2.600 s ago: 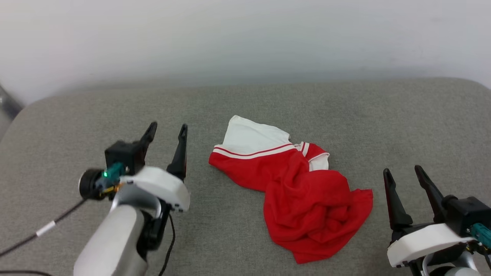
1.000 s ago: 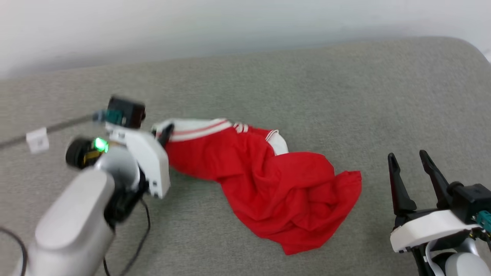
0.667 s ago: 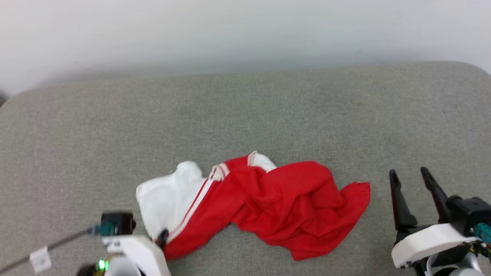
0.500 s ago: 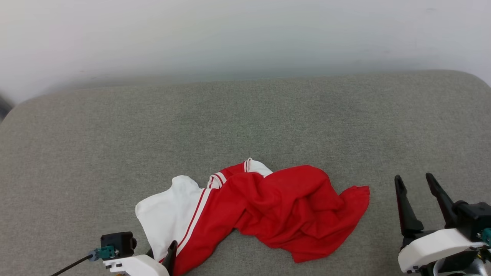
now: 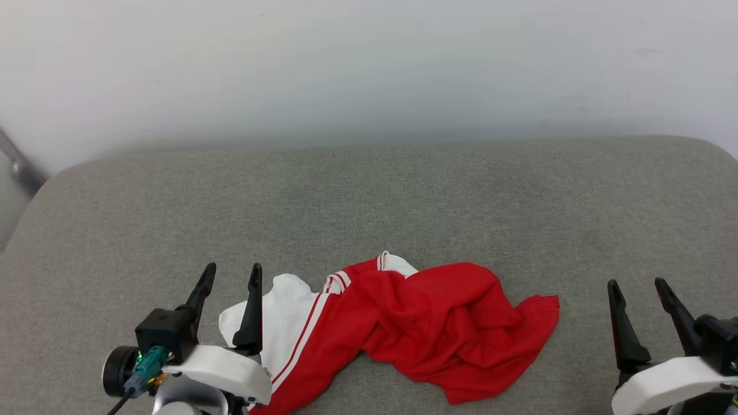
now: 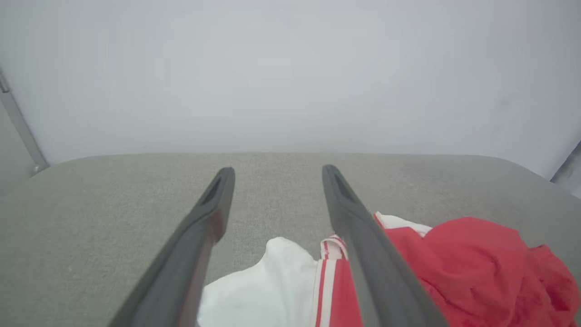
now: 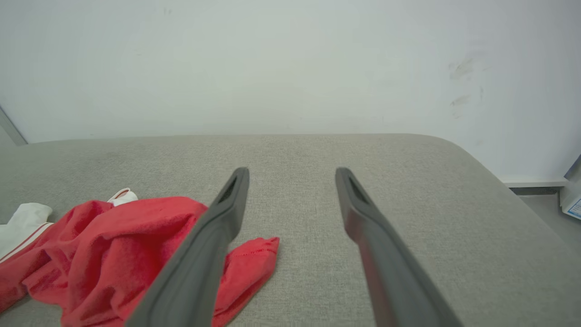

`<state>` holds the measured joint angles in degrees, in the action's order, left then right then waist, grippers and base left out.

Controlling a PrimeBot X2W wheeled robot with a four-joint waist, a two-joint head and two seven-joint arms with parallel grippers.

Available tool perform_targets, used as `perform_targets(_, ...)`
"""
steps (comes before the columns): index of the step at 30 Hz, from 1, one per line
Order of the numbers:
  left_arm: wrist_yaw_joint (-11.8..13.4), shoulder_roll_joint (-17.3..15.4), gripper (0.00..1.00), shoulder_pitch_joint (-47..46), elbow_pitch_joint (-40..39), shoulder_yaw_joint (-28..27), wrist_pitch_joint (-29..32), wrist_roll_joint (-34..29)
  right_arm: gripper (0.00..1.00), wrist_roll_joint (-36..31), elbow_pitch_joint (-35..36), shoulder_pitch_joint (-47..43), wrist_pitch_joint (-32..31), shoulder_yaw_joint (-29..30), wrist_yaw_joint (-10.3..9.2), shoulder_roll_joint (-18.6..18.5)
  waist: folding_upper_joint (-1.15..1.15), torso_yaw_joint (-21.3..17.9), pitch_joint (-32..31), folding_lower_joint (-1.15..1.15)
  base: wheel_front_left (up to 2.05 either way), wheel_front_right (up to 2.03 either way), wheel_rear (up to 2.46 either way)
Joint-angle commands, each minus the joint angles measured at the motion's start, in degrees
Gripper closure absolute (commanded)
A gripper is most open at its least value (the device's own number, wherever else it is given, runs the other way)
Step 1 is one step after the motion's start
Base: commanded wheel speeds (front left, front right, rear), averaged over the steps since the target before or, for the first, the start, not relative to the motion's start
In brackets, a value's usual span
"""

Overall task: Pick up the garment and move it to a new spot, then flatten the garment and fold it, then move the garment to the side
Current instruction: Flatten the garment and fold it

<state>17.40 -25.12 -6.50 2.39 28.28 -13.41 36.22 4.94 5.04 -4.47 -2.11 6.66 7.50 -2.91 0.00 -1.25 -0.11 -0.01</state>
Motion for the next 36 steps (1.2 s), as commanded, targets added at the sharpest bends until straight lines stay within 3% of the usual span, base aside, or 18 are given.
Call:
perform_targets(1,0.2,0.2,0.0,-1.0,-0.6,-0.1,-0.8,-1.5,0.0,0.0,0.3,-0.8,-0.2,0.7,-0.02,0.0,0.0,0.6,-0.1,0.01,0.0,0.0,0.0)
perform_targets(7,-0.8,1.4,0.0,-3.0,-2.4,0.2,-1.6,-5.5,0.0,2.1,-0.8,-0.6,-5.6,3.8,-0.02,0.0,0.0,3.2,0.9,0.01,0.0,0.0,0.0)
perform_targets(11,-1.2,2.7,0.0,-4.3,-2.9,0.0,-1.8,-6.9,0.0,3.5,-2.5,2.5,-15.7,3.7,-0.02,-0.3,0.0,5.8,3.8,0.01,0.0,0.0,0.0)
perform_targets(20,-3.0,7.3,0.0,-6.7,-4.0,-3.1,-1.9,-10.6,0.0,11.4,-5.9,11.0,-40.0,-4.1,-0.03,-7.9,0.0,11.4,10.2,0.01,0.0,0.0,0.0)
perform_targets(24,-4.3,9.0,0.0,-7.1,-3.5,-4.9,-1.9,-12.0,0.0,13.6,-9.7,15.2,-44.2,-6.6,-0.02,-10.3,0.0,12.8,12.3,0.01,0.0,0.0,0.0)
perform_targets(29,-6.2,10.9,0.0,-6.7,-2.3,-6.7,-1.9,-13.6,0.0,16.4,-18.4,16.5,-47.5,-9.5,-0.03,-10.4,0.0,13.4,13.1,0.01,0.0,0.0,0.0)
perform_targets(30,-6.5,11.2,0.0,-6.5,-1.9,-7.1,-1.9,-13.7,0.2,16.6,-20.1,16.0,-48.2,-10.2,-0.02,-10.1,0.0,13.4,13.0,0.01,0.0,0.0,0.0)
perform_targets(31,-6.8,11.4,0.0,-6.2,-1.4,-7.4,-1.8,-14.0,0.64,17.4,-21.5,15.6,-48.9,-10.8,-0.02,-10.0,0.0,13.4,12.8,0.01,0.0,0.0,0.0)
perform_targets(32,-6.8,11.4,0.0,-6.2,-1.4,-7.4,-1.8,-14.0,0.64,17.4,-21.5,15.6,-48.9,-10.8,-0.02,-10.0,0.0,13.4,12.8,0.01,0.0,0.0,0.0)
perform_targets(33,-7.1,11.7,0.0,-5.9,-1.2,-7.7,-1.8,-14.1,1.0,18.3,-22.4,15.2,-49.2,-11.1,-0.02,-9.6,0.0,13.3,12.5,0.01,0.0,0.0,0.0)
perform_targets(36,-7.7,12.1,0.0,-5.0,-0.3,-8.9,-1.8,-14.7,1.0,18.8,-21.1,16.1,-45.4,-11.7,-0.02,-10.8,0.0,12.5,11.2,0.01,0.0,0.0,0.0)
